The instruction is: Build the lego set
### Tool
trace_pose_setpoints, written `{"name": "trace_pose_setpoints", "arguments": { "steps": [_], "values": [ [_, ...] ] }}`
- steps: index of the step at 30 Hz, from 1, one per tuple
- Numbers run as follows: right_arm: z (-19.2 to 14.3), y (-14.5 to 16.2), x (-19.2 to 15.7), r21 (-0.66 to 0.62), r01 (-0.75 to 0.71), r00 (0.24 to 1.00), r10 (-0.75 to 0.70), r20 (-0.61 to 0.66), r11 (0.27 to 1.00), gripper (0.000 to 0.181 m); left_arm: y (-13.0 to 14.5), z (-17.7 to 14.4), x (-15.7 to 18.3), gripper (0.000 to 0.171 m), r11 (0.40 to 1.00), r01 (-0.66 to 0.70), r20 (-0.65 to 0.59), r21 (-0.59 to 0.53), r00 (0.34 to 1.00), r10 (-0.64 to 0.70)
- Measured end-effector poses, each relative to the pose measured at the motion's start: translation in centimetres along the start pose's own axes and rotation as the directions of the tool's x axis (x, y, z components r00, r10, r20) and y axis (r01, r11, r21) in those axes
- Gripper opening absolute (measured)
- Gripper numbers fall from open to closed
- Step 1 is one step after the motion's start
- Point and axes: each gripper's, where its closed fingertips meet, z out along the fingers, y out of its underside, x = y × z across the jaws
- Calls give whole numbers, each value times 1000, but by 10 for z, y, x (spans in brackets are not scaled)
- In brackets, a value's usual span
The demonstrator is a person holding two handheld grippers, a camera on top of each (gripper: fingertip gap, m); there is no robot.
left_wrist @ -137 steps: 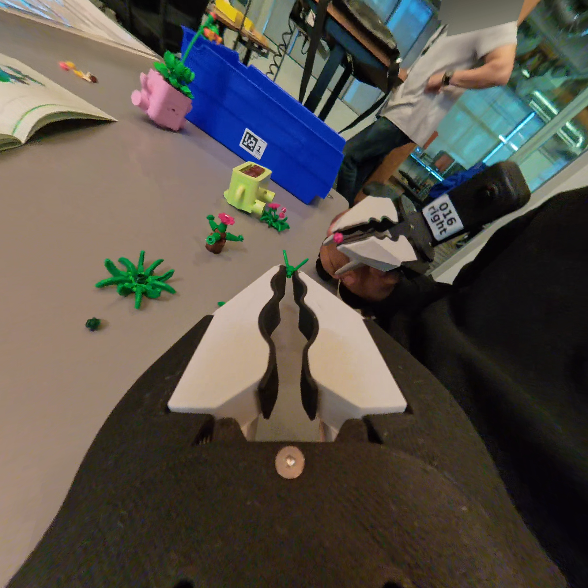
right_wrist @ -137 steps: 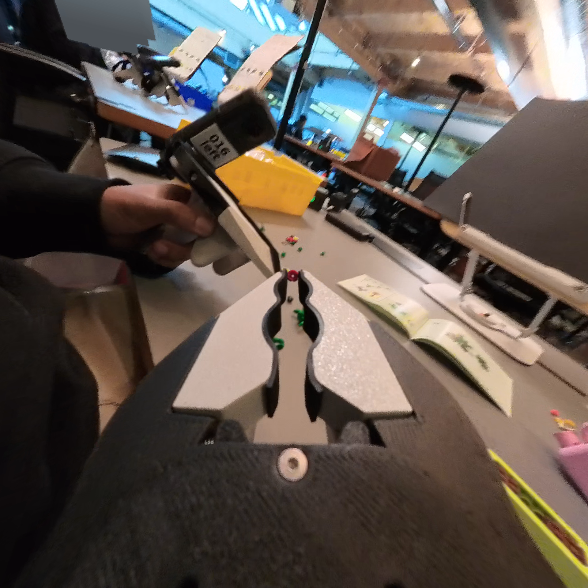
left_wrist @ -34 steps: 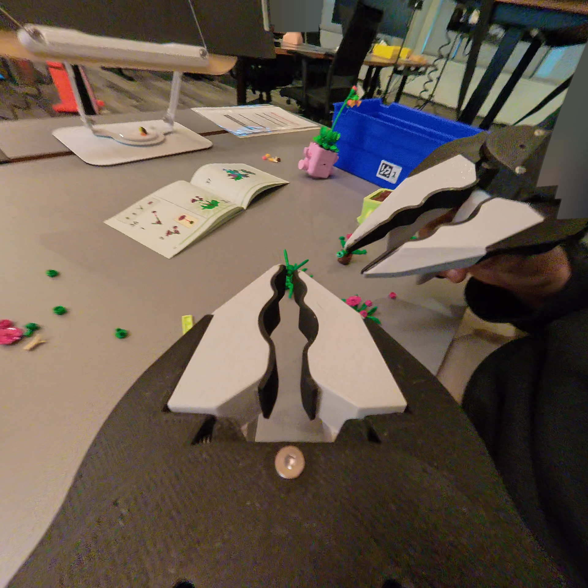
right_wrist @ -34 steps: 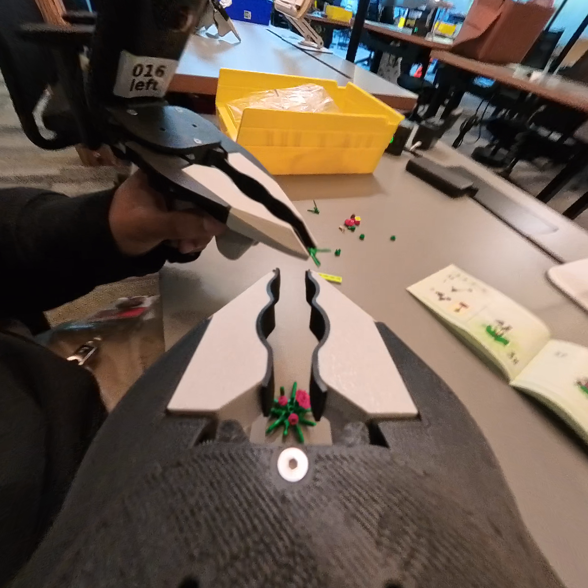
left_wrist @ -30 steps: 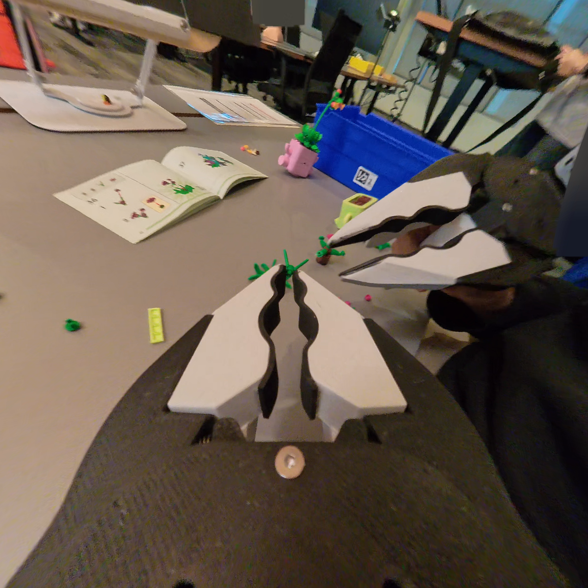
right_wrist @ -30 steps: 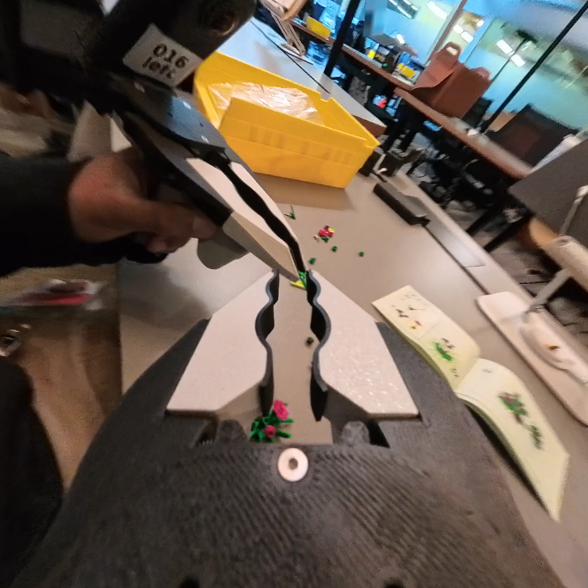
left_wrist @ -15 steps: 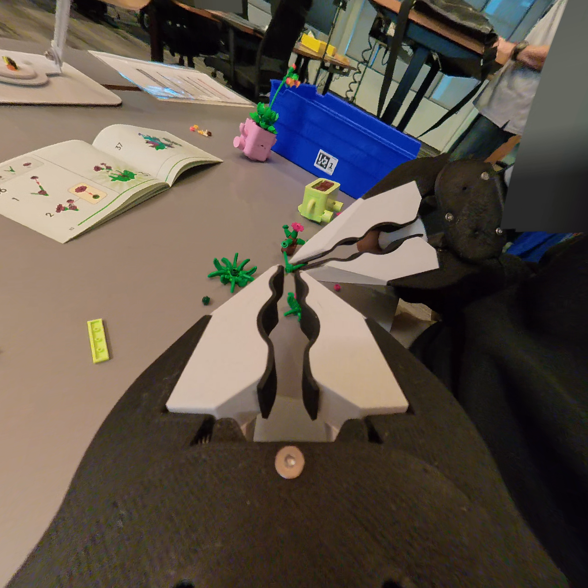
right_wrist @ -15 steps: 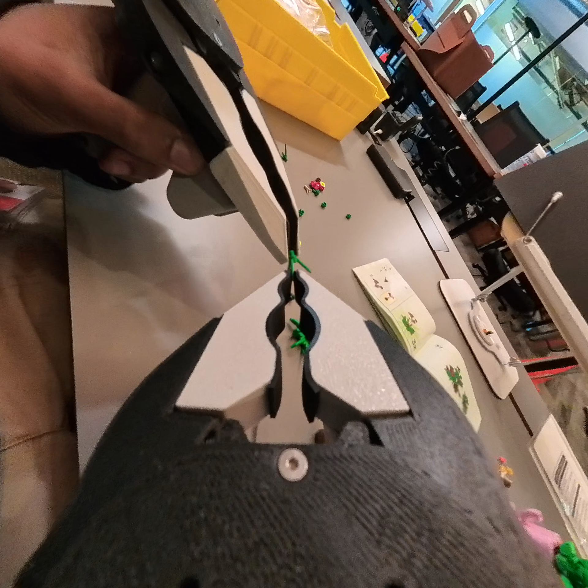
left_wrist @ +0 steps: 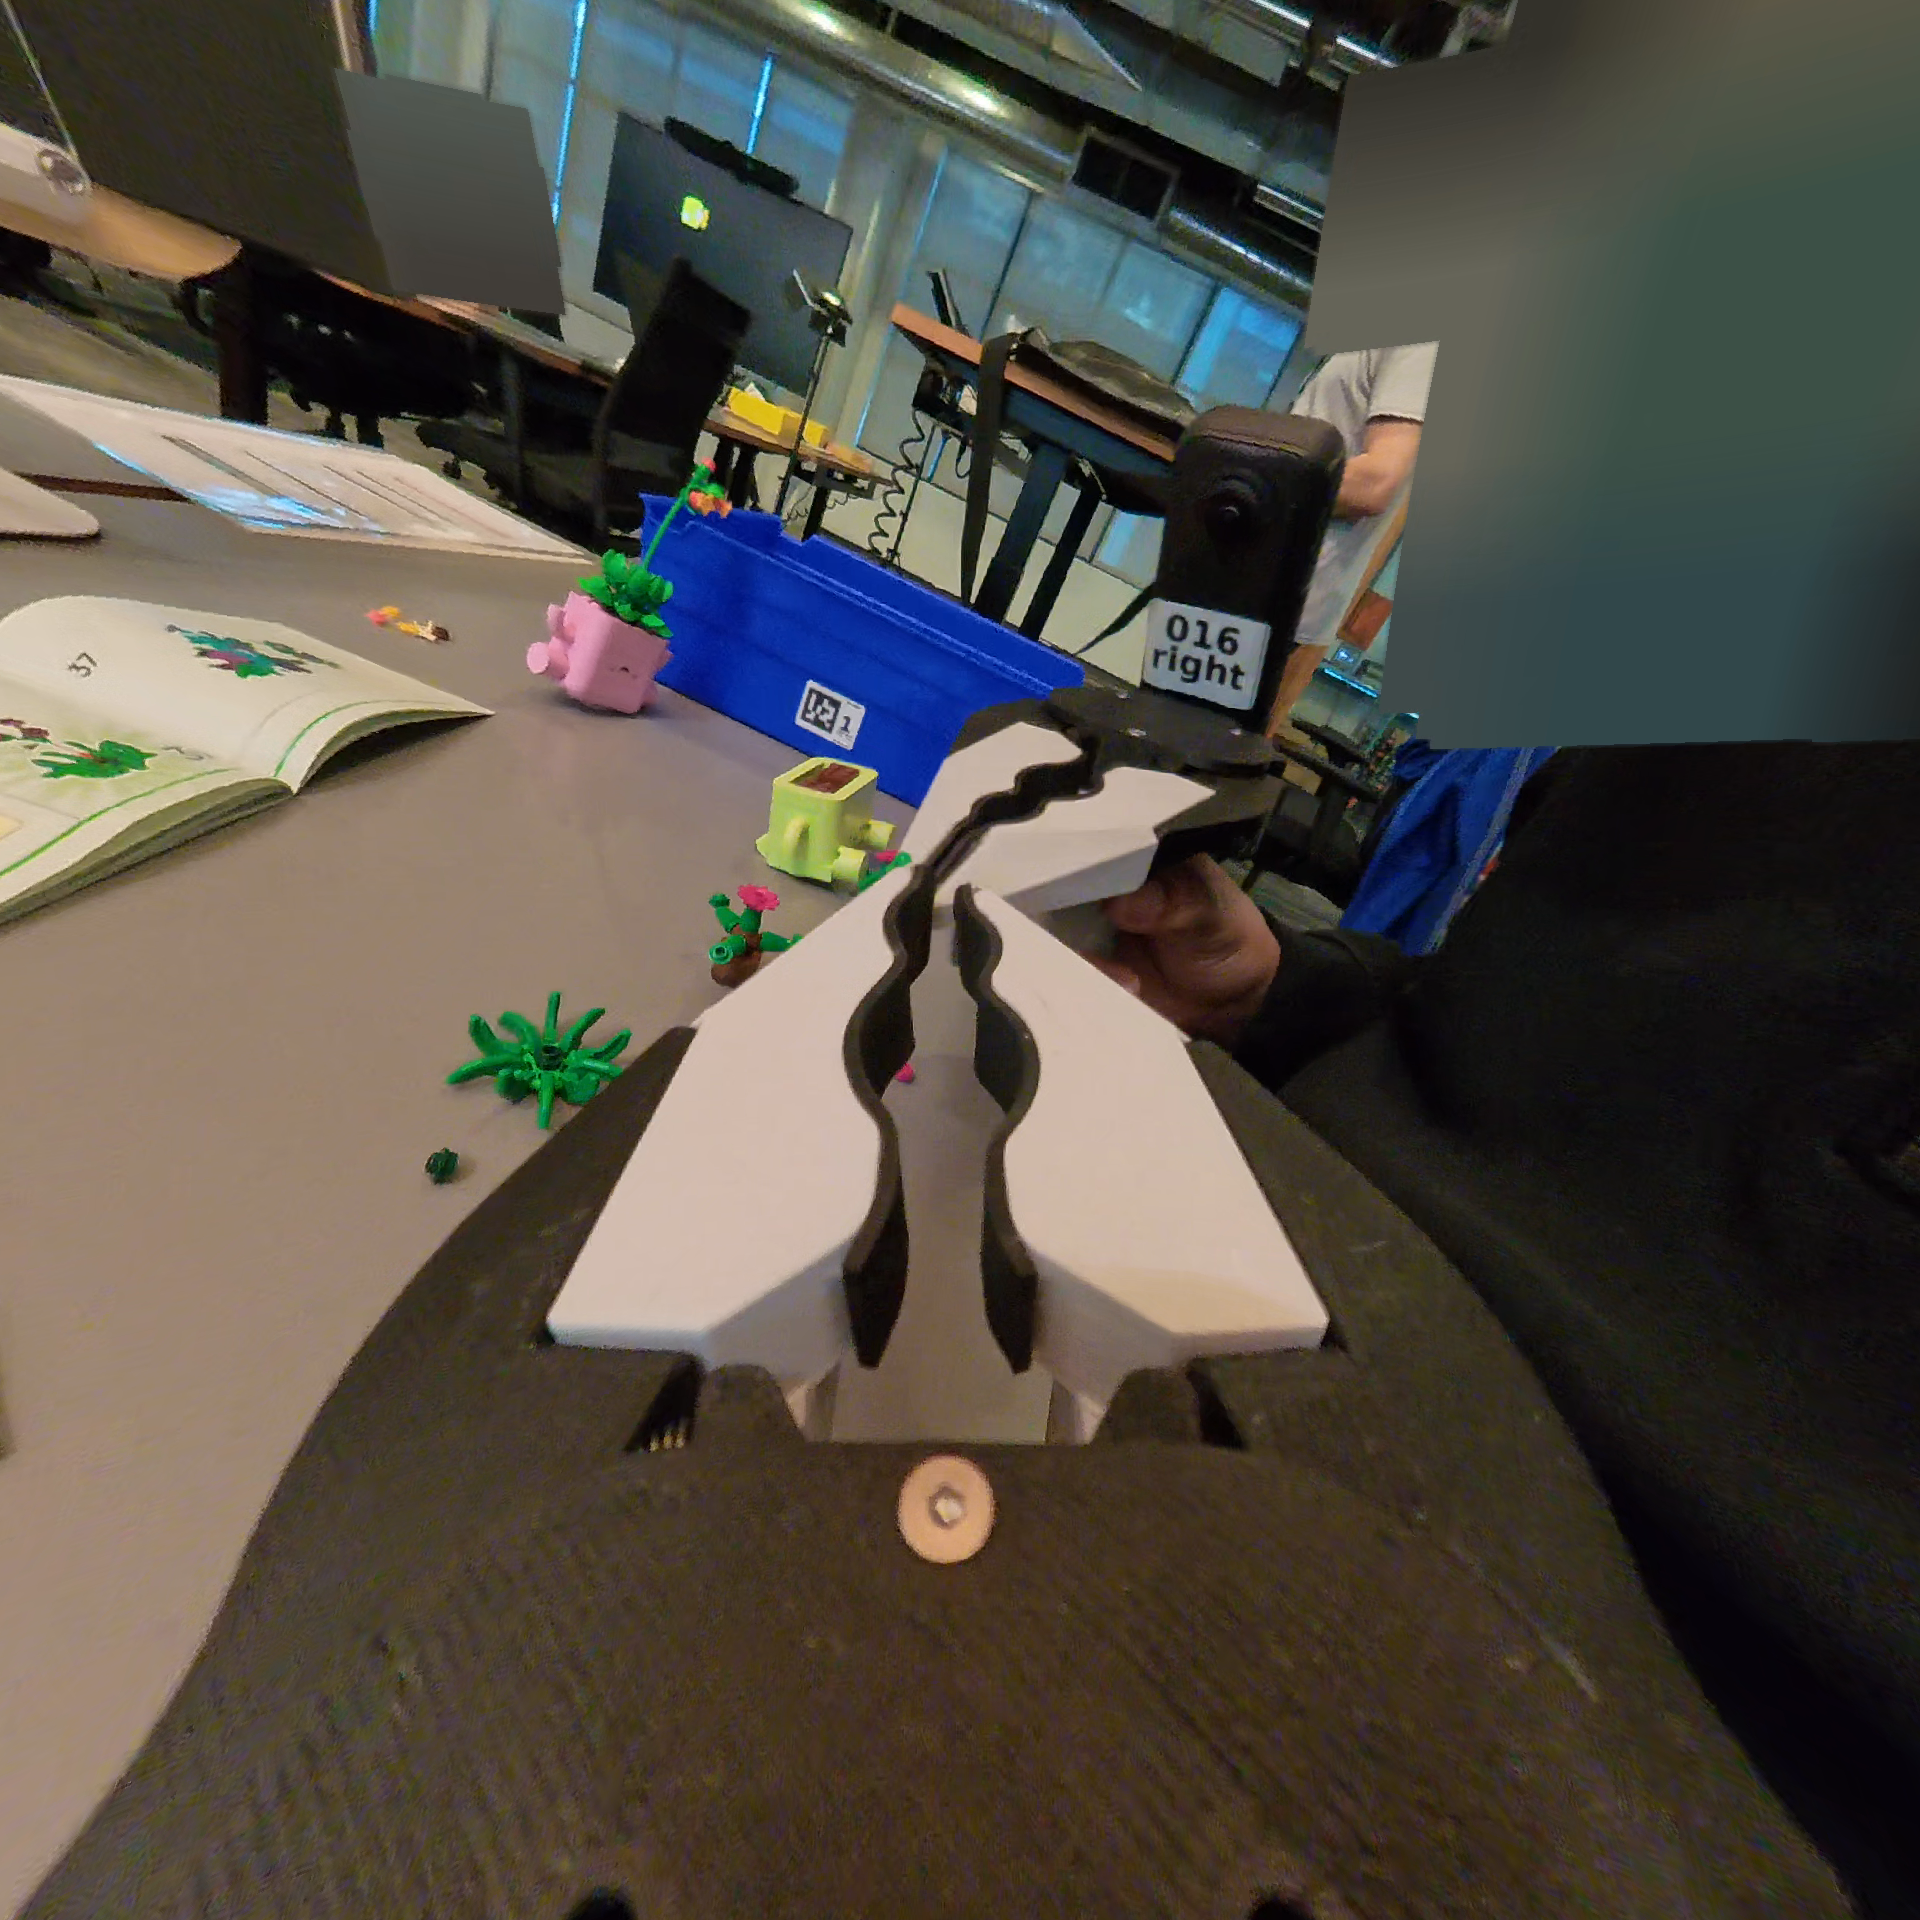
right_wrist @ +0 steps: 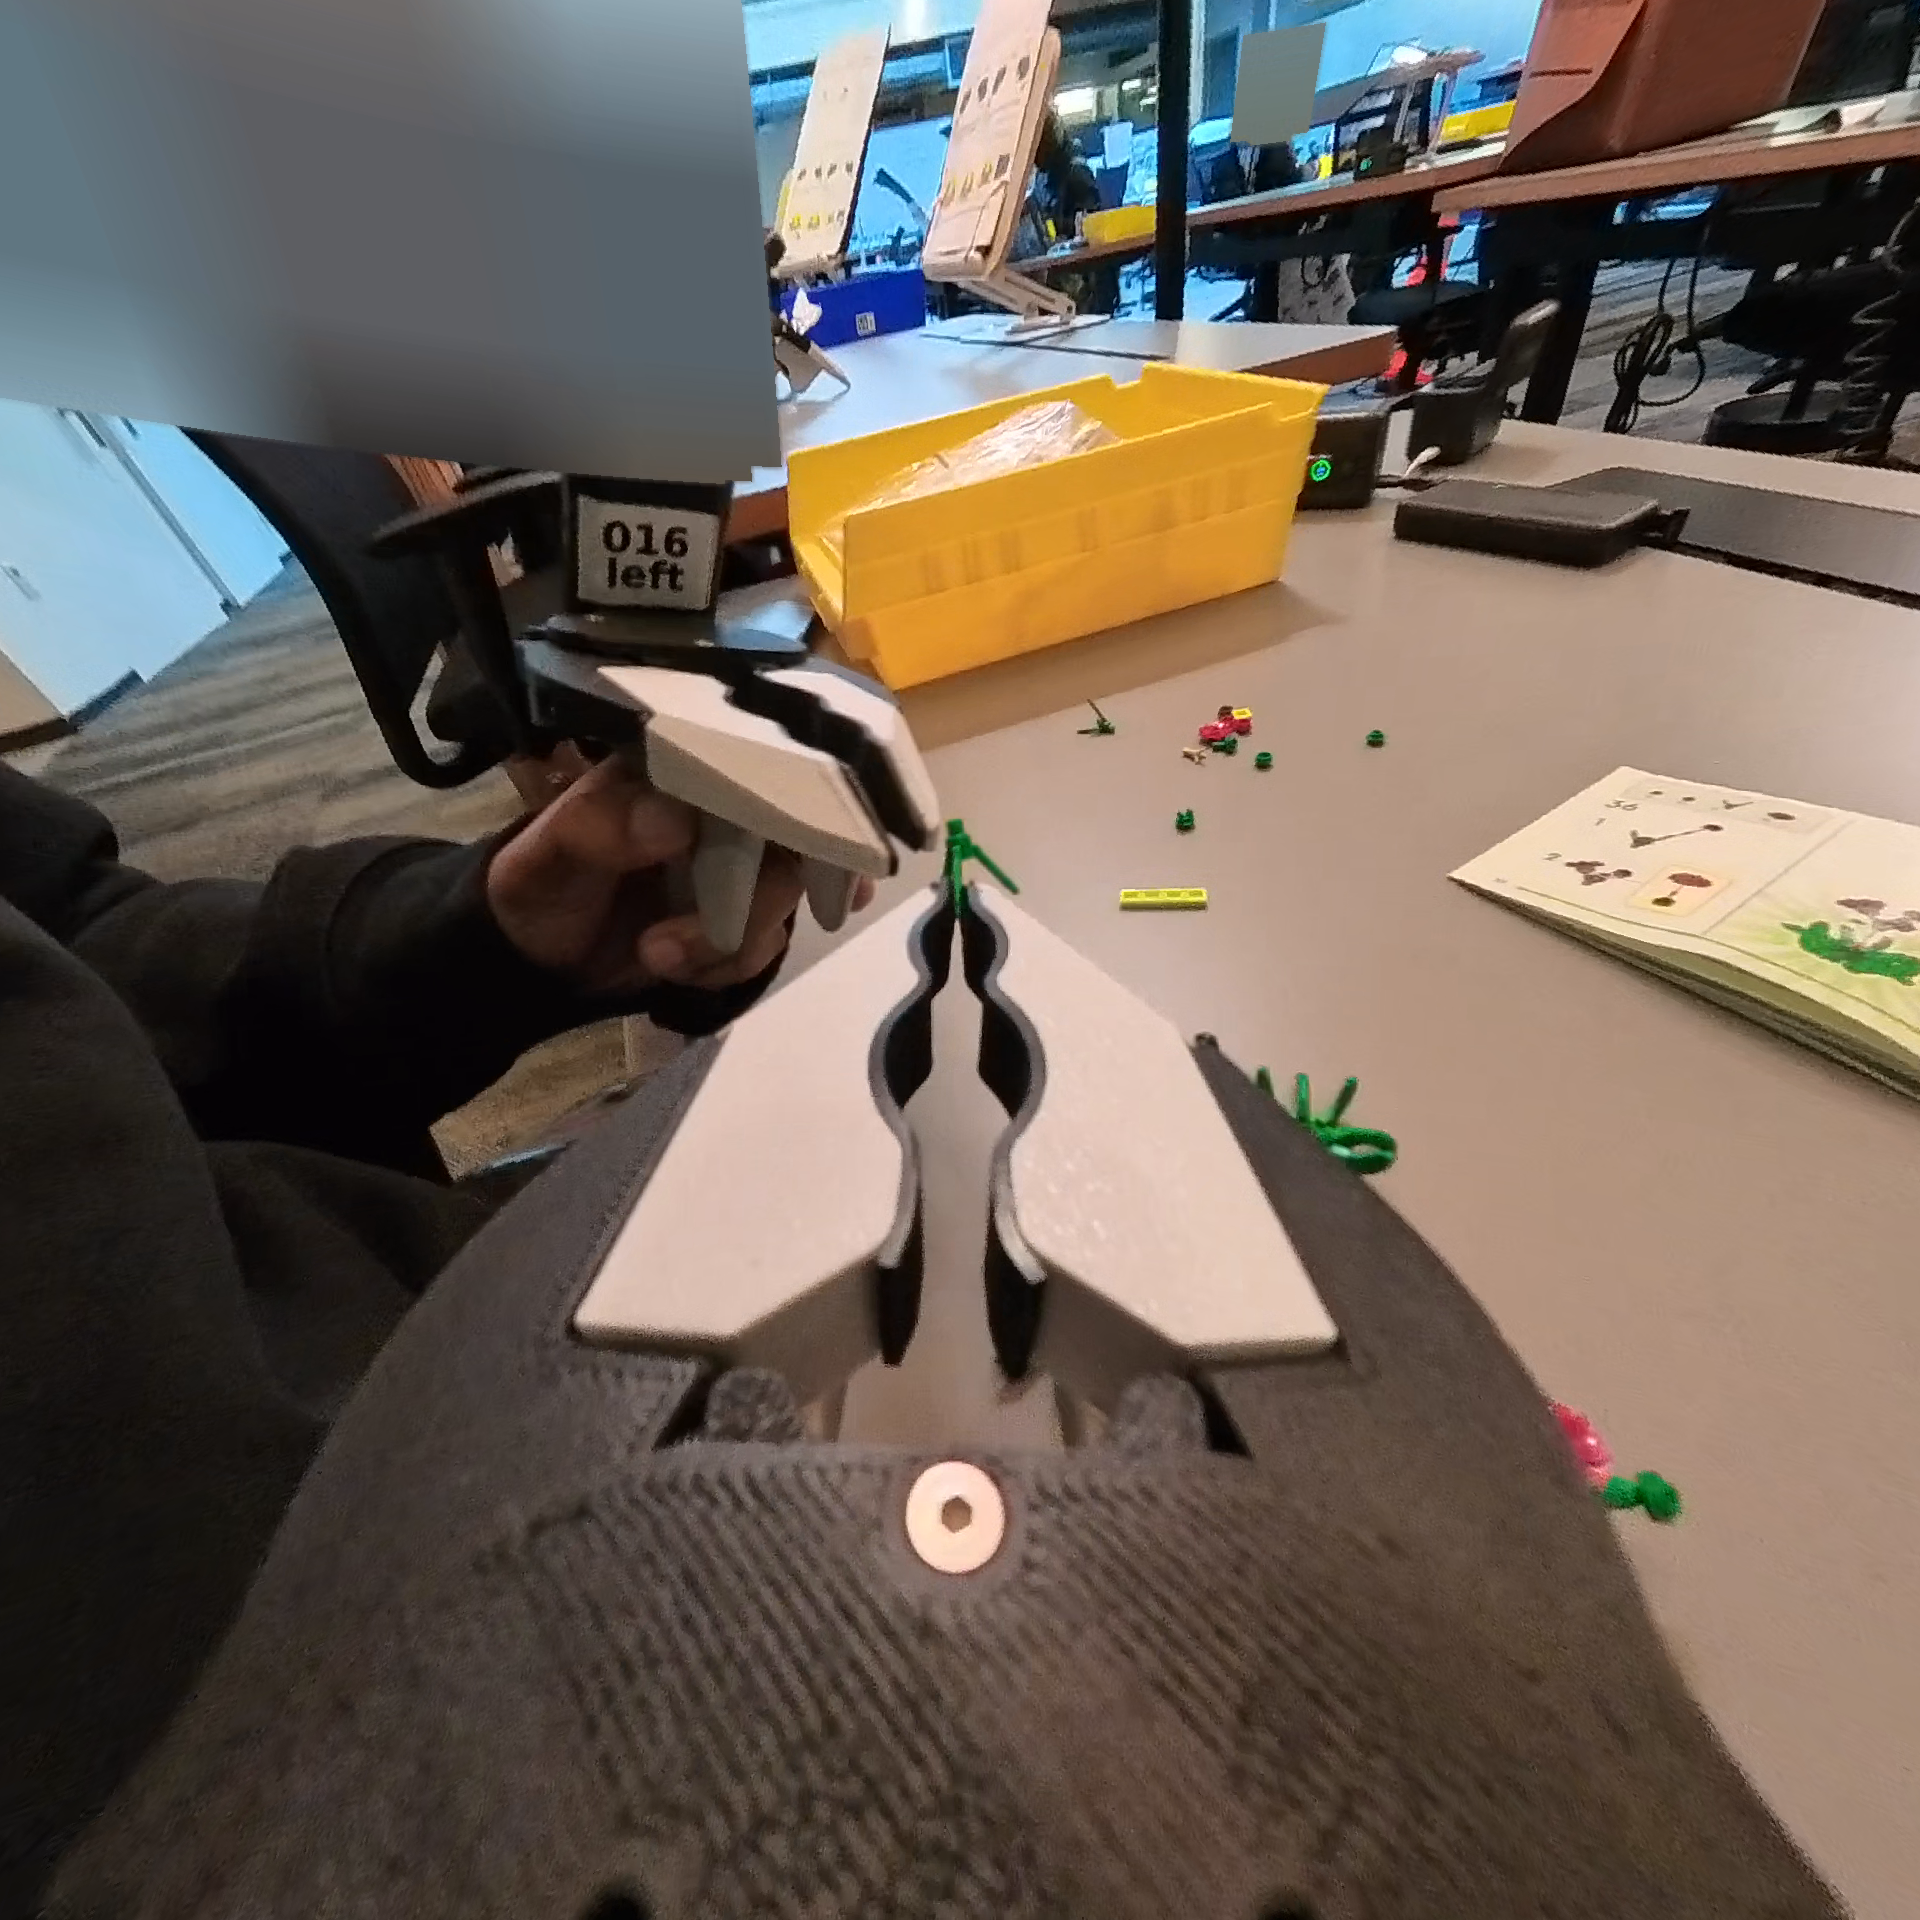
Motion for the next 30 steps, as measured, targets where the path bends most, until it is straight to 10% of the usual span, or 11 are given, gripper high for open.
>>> {"name": "trace_pose_setpoints", "arguments": {
  "steps": [21,30],
  "values": [
    [-9,4,-4,-36,54,999,-54,6,998,19,5,-1,-3,0,999,2,24,-48,1000,-1],
    [-18,12,-5,-154,320,947,-321,20,935,20,29,11,1,0,972,-106,47,-211,992,118]
  ]
}}
